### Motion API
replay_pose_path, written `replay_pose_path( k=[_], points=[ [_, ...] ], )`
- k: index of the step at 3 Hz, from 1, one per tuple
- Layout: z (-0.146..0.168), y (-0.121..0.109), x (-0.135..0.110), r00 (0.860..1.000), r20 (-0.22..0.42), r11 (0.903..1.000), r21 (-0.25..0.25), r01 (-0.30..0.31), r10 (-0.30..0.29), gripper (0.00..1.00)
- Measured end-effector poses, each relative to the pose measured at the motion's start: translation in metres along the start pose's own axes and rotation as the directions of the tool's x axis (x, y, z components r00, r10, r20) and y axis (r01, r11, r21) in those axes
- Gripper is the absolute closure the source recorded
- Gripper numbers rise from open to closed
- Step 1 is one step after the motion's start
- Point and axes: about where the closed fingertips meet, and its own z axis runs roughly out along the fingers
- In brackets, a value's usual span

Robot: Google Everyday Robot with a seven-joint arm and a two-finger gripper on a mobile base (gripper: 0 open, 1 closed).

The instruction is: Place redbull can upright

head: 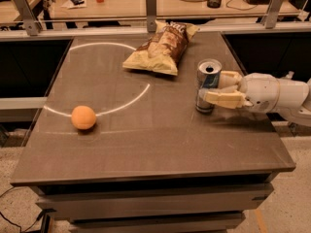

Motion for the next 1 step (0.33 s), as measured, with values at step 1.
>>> replay_pose_path(
  k=[1],
  points=[
    [0.0025,0.0005,-0.0006,1.0,0.0,1.0,-0.005,0.001,-0.001,0.82]
  ],
)
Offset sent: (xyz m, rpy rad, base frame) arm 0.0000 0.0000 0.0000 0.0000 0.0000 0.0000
